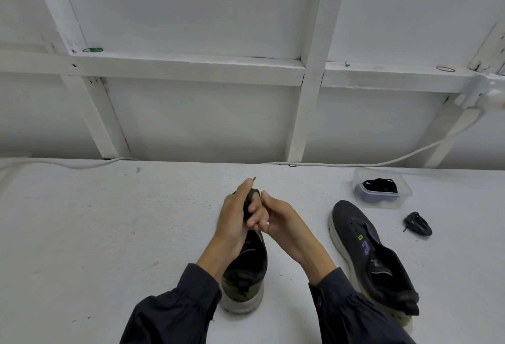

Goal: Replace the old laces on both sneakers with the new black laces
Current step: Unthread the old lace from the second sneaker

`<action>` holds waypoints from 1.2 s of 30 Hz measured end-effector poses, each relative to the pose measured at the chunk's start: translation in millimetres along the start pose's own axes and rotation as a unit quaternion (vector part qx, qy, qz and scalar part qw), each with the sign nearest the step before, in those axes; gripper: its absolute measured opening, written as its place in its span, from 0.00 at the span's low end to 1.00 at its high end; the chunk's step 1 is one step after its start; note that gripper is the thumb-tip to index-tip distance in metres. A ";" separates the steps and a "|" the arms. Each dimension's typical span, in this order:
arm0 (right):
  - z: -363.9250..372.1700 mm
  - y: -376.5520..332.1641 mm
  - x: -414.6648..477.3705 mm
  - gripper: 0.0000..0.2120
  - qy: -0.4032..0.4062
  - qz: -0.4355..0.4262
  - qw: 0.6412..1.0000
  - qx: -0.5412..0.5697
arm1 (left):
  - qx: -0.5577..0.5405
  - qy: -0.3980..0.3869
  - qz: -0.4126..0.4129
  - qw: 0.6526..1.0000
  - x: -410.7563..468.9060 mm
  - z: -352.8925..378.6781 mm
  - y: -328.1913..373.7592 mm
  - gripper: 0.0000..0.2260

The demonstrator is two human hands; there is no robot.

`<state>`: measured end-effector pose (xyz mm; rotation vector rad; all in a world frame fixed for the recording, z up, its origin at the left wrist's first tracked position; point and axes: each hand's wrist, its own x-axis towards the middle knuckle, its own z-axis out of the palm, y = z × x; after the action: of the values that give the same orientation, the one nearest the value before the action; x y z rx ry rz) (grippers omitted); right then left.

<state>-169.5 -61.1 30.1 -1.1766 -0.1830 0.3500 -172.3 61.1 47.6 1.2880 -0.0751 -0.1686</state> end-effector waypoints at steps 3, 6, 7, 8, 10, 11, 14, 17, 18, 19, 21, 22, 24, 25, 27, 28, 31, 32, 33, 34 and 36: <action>-6.9 6.6 -3.2 0.13 -0.042 -0.010 0.999 0.023 | 0.006 -0.009 -0.014 1.000 2.4 -4.8 4.4 0.26; -9.8 11.3 -0.1 0.10 -0.028 -0.008 0.999 0.034 | 0.019 -0.011 -0.019 1.000 2.7 -5.7 2.5 0.26; -10.5 12.1 0.6 0.10 -0.024 -0.009 0.999 0.041 | 0.020 -0.011 -0.020 1.000 3.2 -5.7 1.5 0.26; -11.1 12.7 0.9 0.09 -0.020 -0.011 0.999 0.047 | 0.022 -0.013 -0.021 0.999 3.8 -5.5 0.6 0.26; -12.6 15.0 1.7 0.08 -0.007 -0.021 0.999 0.049 | 0.032 -0.018 -0.019 0.999 5.2 -5.7 0.0 0.26; -13.2 16.7 2.2 0.09 0.001 -0.027 0.999 0.043 | 0.039 -0.020 -0.016 0.999 5.7 -6.1 0.2 0.27; -13.9 22.0 5.4 0.09 0.036 -0.049 0.998 0.011 | 0.050 -0.017 -0.008 0.999 7.2 -6.8 -0.6 0.28; -11.8 25.3 8.9 0.08 0.105 -0.095 0.987 -0.078 | 0.060 -0.009 0.006 0.998 9.9 -8.1 -1.5 0.29; -10.6 25.8 9.4 0.08 0.119 -0.113 0.981 -0.106 | 0.064 -0.007 0.012 0.998 11.0 -9.3 -1.7 0.30; -9.5 26.2 9.6 0.06 0.125 -0.129 0.976 -0.125 | 0.068 -0.007 0.017 0.997 11.9 -10.3 -1.5 0.30; -7.6 25.7 9.3 0.04 0.122 -0.146 0.971 -0.145 | 0.069 -0.013 0.023 0.997 13.1 -12.4 -1.1 0.30; -7.4 25.0 9.4 0.04 0.117 -0.148 0.971 -0.150 | 0.063 -0.018 0.025 0.998 13.3 -13.3 -1.1 0.30; -8.9 21.7 10.3 0.07 0.100 -0.141 0.973 -0.152 | 0.047 -0.033 0.029 0.998 13.1 -14.4 -0.9 0.29; -10.3 18.8 10.8 0.08 0.085 -0.132 0.976 -0.149 | 0.040 -0.042 0.030 0.998 13.0 -15.1 -1.0 0.29; -13.2 11.5 11.9 0.10 0.050 -0.110 0.980 -0.156 | 0.032 -0.059 0.033 0.997 12.4 -16.9 -0.8 0.28; -14.5 7.3 12.2 0.11 0.037 -0.104 0.980 -0.168 | 0.031 -0.068 0.033 0.997 12.2 -18.4 -0.5 0.28; -16.7 -3.3 11.4 0.12 0.023 -0.104 0.973 -0.204 | 0.033 -0.088 0.025 0.995 13.5 -22.6 -0.4 0.28; -16.6 -5.2 11.3 0.12 0.018 -0.105 0.973 -0.206 | 0.036 -0.089 0.022 0.995 14.2 -23.4 -0.8 0.28; -15.9 -6.2 11.6 0.11 0.015 -0.106 0.972 -0.208 | 0.039 -0.088 0.020 0.995 14.9 -24.4 -1.6 0.28; -15.3 -5.7 12.7 0.10 0.022 -0.113 0.969 -0.219 | 0.037 -0.086 0.020 0.995 15.5 -24.5 -2.7 0.28; -13.4 -2.2 15.8 0.08 0.054 -0.142 0.954 -0.257 | 0.027 -0.077 0.021 0.996 15.9 -22.6 -2.7 0.28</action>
<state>-150.2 -67.8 26.4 -1.6553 -0.3578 -0.0257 -153.5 79.2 38.1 1.3241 -0.2393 -0.2313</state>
